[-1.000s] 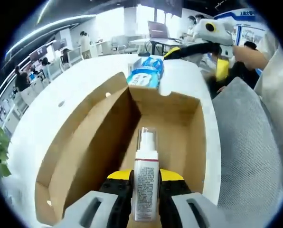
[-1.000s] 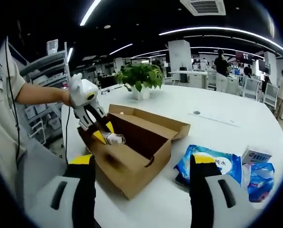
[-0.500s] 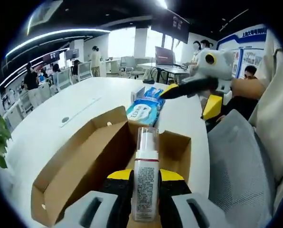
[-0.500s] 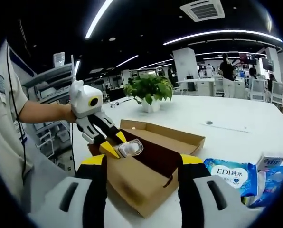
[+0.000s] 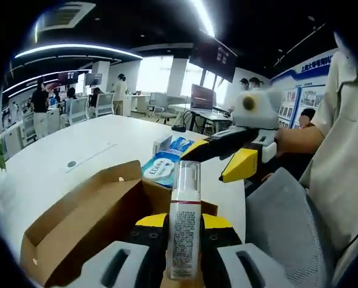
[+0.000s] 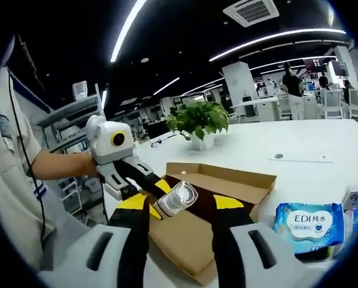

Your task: Operate the shoe box by opening the lid, removing the specified soft item, and placing it in the target area until the item is outside and the box remains undamaged.

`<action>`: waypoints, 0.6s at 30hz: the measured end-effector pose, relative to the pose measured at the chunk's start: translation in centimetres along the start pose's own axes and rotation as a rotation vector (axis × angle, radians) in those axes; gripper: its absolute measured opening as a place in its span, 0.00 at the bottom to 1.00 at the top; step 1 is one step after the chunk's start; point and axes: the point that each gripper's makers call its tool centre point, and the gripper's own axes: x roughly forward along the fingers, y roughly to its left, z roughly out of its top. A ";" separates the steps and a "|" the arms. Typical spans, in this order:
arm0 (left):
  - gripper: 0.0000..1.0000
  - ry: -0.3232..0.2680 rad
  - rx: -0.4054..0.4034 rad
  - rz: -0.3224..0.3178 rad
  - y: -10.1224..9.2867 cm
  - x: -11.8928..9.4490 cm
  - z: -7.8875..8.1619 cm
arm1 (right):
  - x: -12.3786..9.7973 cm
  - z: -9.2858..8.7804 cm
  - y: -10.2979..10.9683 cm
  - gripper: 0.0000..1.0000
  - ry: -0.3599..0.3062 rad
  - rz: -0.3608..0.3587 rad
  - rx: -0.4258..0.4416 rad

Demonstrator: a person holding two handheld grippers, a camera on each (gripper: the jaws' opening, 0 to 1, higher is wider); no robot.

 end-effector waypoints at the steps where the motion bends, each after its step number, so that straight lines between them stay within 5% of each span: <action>1: 0.19 -0.006 -0.001 -0.007 -0.1 0.0 0.1 | 0.0 0.1 0.1 0.35 -0.003 0.003 0.004; 11: 0.19 -0.088 -0.026 -0.057 -1.2 0.2 1.5 | 0.4 0.5 0.5 0.27 -0.023 0.030 0.057; 18: 0.19 -0.094 -0.026 -0.073 -1.6 0.5 1.3 | 0.7 0.6 0.8 0.24 -0.022 0.038 0.065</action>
